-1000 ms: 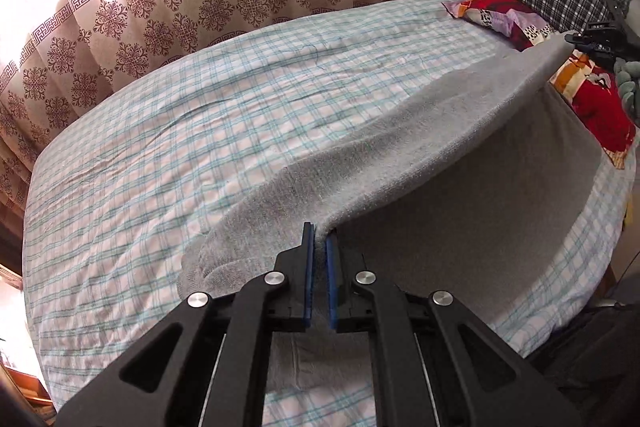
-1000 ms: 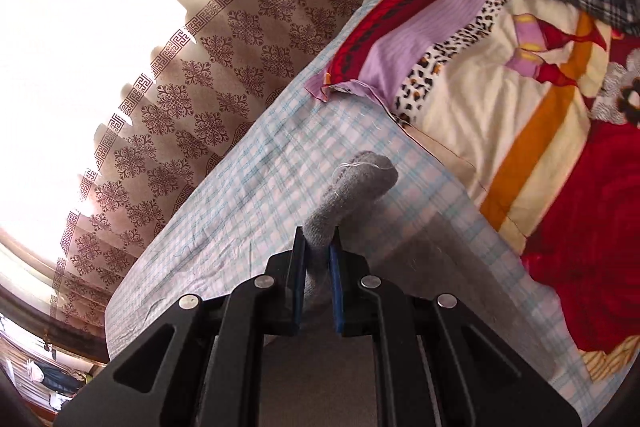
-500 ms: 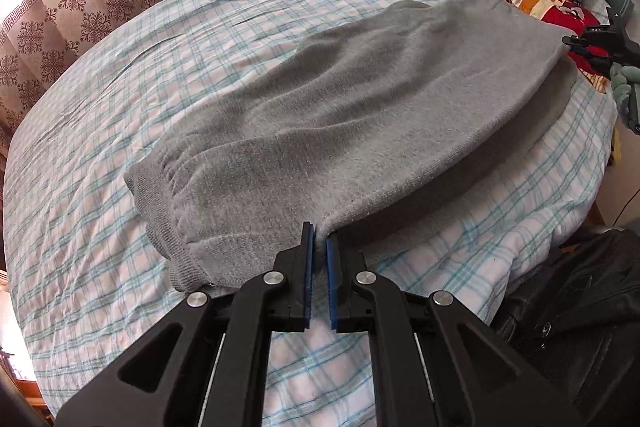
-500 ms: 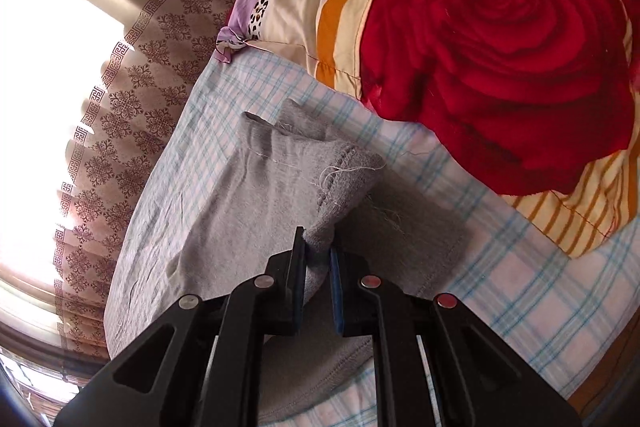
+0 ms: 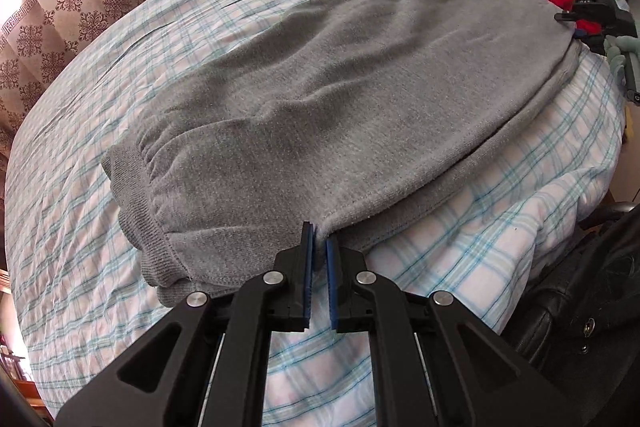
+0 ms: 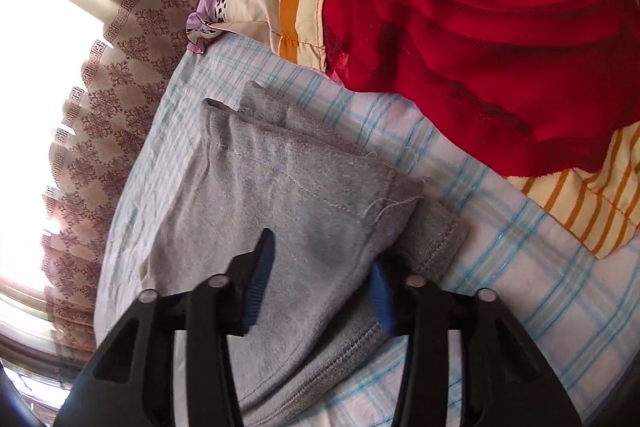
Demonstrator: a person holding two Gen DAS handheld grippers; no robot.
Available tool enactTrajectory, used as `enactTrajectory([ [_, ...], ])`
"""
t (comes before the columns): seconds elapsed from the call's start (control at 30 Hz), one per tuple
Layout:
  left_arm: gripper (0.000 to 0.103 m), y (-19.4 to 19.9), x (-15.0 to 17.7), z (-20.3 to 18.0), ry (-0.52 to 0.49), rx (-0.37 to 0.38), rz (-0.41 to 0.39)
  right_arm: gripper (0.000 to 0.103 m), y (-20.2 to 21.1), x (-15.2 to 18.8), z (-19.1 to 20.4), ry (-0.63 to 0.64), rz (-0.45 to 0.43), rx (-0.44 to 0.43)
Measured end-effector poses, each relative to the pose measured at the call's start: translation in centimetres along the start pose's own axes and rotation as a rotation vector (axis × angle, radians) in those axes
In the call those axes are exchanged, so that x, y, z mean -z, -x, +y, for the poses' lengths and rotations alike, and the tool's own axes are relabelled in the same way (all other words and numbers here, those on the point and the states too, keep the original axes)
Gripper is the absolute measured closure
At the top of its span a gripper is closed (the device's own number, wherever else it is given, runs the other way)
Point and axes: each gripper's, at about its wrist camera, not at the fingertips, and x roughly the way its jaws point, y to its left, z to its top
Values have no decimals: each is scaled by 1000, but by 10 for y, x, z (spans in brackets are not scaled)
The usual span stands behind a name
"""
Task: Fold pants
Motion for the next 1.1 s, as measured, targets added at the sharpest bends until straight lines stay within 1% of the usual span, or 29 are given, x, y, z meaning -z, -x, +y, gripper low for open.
enactTrajectory([
  [0.03, 97, 1, 0, 0, 4, -1, -4, 95, 2, -1, 2, 16, -10, 33],
  [0.07, 97, 2, -1, 0, 8, -2, -7, 97, 6, -2, 2, 16, -25, 18],
  [0.2, 97, 7, -1, 0, 15, 1, -20, 99, 49, -2, 3, 33, -112, -18],
  [0.27, 97, 8, 1, -1, 4, 5, -22, 99, 66, 3, 2, 63, -149, 0],
  [0.3, 97, 7, 3, -2, -4, 6, -22, 99, 67, 5, 0, 80, -148, 14],
  [0.37, 97, 2, 6, -4, -20, 14, -11, 99, 55, 10, -10, 99, -122, 56],
  [0.43, 97, -1, 10, -8, -30, 11, -2, 99, 39, 15, -27, 69, -80, 83],
  [0.47, 97, -1, 11, -9, -30, 11, -2, 98, 36, 19, -36, 55, -73, 75],
  [0.53, 97, -2, 13, -8, -22, 18, -2, 98, 39, 26, -41, 66, -79, 75],
  [0.63, 96, -5, 14, -6, -14, 29, 4, 98, 46, 30, -37, 108, -79, 103],
  [0.73, 93, -6, 14, -6, -24, 37, 9, 89, 49, 29, -41, 110, -82, 108],
  [0.8, 87, -1, 14, -4, -27, 57, 3, 82, 54, 29, -40, 120, -96, 123],
  [0.83, 75, 2, 14, -3, -27, 75, 5, 73, 59, 28, -41, 119, -115, 146],
  [0.87, 55, 7, 15, -2, -26, 94, 9, 63, 66, 28, -41, 115, -138, 177],
  [0.9, 46, 13, 15, -2, -25, 101, 4, 61, 74, 26, -41, 109, -163, 202],
  [0.93, 35, 21, 14, -2, -28, 101, -9, 61, 83, 26, -40, 110, -200, 251],
  [0.97, 33, 28, 12, -1, -32, 106, -21, 60, 93, 25, -35, 139, -249, 323],
  [1.03, 33, 39, 6, 1, -30, 108, -40, 60, 109, 24, -21, 217, -348, 414],
  [1.07, 33, 44, 2, 2, -24, 107, -51, 58, 114, 24, -12, 251, -387, 427],
  [1.1, 33, 47, -3, 3, -19, 109, -66, 59, 115, 21, -3, 292, -406, 405],
])
